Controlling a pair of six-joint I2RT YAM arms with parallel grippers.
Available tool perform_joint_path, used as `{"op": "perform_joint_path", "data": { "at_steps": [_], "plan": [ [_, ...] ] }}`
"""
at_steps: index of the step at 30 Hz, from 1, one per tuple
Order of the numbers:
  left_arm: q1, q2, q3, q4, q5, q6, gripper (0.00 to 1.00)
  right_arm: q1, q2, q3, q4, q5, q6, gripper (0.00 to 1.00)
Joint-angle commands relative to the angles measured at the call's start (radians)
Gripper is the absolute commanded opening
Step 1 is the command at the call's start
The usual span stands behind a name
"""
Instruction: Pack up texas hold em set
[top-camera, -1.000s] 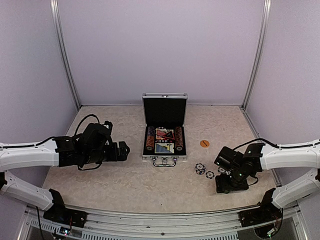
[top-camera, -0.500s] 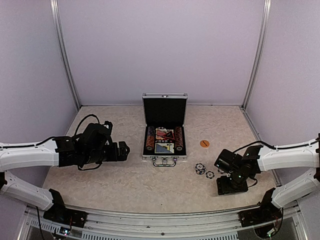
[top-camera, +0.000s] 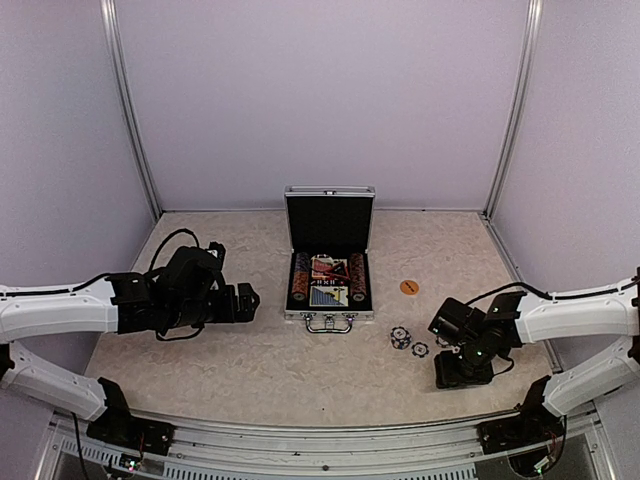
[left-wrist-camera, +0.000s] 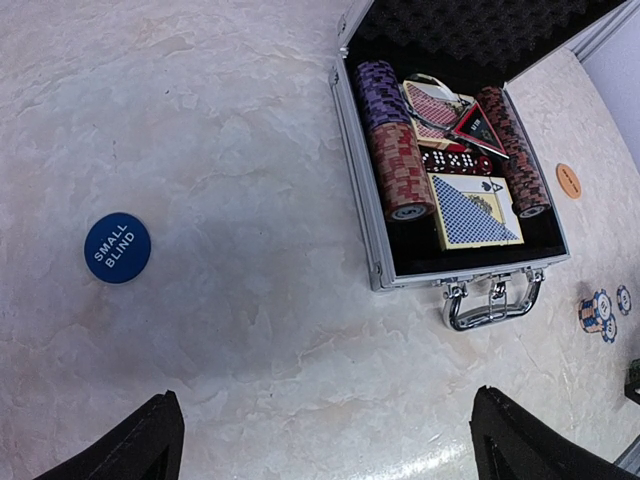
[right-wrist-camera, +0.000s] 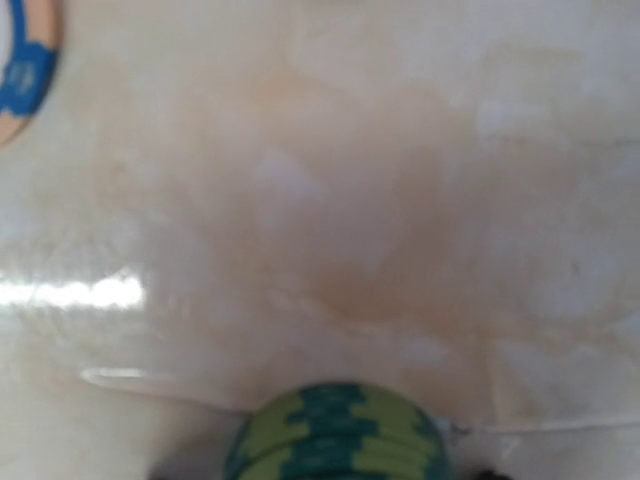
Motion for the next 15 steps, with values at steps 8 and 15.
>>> {"op": "perform_joint_path", "data": {
  "at_steps": [8, 15],
  "plan": [
    [-0.005, 0.002, 0.000, 0.019, -0.012, 0.003, 0.99, -0.010, 0.001, -0.039, 0.021, -0.017, 0.019, 0.61],
    [-0.005, -0.001, -0.005, 0.019, -0.014, 0.002, 0.99, -0.010, 0.021, -0.036, 0.022, -0.008, 0.019, 0.58]
  ]
}}
